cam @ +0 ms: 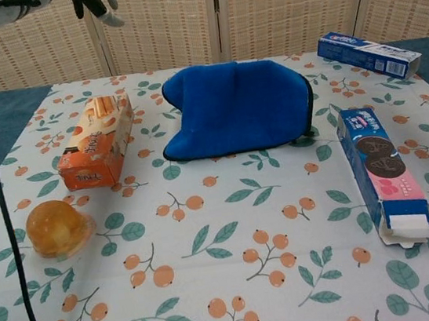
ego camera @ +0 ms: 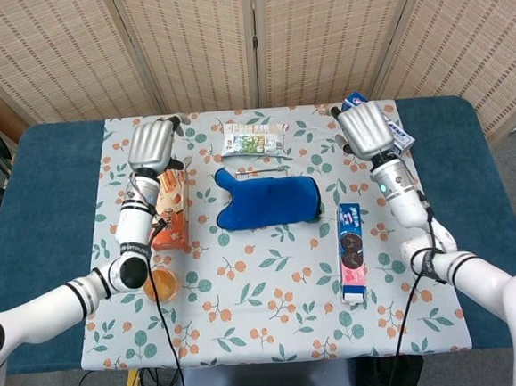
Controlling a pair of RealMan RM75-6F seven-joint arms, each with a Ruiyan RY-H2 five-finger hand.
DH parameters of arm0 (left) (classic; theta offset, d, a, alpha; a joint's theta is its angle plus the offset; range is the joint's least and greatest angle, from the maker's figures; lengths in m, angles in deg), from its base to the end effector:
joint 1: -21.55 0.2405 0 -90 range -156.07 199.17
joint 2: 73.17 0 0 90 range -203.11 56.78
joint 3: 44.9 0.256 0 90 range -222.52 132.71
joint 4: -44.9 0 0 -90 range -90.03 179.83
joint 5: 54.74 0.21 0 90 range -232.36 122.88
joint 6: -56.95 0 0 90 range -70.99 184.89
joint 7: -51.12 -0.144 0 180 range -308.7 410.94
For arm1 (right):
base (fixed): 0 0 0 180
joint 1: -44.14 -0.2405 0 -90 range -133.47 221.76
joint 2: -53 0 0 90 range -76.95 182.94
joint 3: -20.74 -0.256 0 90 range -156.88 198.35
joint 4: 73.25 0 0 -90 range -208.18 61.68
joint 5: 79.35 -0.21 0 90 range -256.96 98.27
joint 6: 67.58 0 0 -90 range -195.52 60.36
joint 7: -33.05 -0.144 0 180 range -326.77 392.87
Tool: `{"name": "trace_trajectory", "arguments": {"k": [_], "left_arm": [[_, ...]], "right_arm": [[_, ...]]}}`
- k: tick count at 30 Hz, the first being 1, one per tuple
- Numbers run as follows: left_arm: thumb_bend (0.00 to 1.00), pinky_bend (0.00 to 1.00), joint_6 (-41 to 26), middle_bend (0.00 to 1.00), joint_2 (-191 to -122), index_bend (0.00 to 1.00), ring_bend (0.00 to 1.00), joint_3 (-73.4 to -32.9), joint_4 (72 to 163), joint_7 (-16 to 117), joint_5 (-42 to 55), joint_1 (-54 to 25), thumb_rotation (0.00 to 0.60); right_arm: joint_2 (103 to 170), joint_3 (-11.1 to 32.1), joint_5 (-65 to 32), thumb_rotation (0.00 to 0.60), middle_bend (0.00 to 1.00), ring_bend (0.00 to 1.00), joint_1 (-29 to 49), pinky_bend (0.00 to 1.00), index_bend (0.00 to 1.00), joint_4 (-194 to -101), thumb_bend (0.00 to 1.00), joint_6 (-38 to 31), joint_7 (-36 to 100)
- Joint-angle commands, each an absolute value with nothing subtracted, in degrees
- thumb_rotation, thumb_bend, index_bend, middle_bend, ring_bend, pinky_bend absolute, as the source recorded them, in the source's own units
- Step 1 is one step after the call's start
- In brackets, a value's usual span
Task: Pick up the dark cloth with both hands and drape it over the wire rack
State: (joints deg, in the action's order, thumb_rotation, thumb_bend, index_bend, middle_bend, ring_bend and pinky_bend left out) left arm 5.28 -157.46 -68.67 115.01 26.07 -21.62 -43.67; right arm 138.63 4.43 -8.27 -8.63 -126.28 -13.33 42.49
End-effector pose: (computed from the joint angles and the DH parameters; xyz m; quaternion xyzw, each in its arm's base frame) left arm -0.0523 0.4878 0.0827 -0.6219 -0.3870 -0.4349 0.5237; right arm -0.1554 -0.4784 0.1037 0.6931 -0.1957 0.3882 0.5749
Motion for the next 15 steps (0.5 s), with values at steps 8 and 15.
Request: {"name": "trace_trajectory", "arguments": {"k": [8, 15], "left_arm": [[0.22, 0.41, -3.0, 0.34, -144.6, 0.25, 0.26, -61.8, 133.3, 28.0, -15.2, -30.5, 0.600], [0.22, 0.34, -10.8, 0.29, -140.0, 0.22, 0.22, -56.1, 140.6, 30.6, -5.8, -21.8, 0.600]], "right_arm": [[122.4, 10.4, -6.1, 0.600, 0.58, 0.59, 4.6, 0.82, 0.35, -148.2, 0.33, -6.6, 41.5], [118.6, 14.2, -1.5, 0.600, 0.53, 0.55, 11.7, 0.78, 0.35, -152.5, 0.33, 0.5, 37.7]]}}
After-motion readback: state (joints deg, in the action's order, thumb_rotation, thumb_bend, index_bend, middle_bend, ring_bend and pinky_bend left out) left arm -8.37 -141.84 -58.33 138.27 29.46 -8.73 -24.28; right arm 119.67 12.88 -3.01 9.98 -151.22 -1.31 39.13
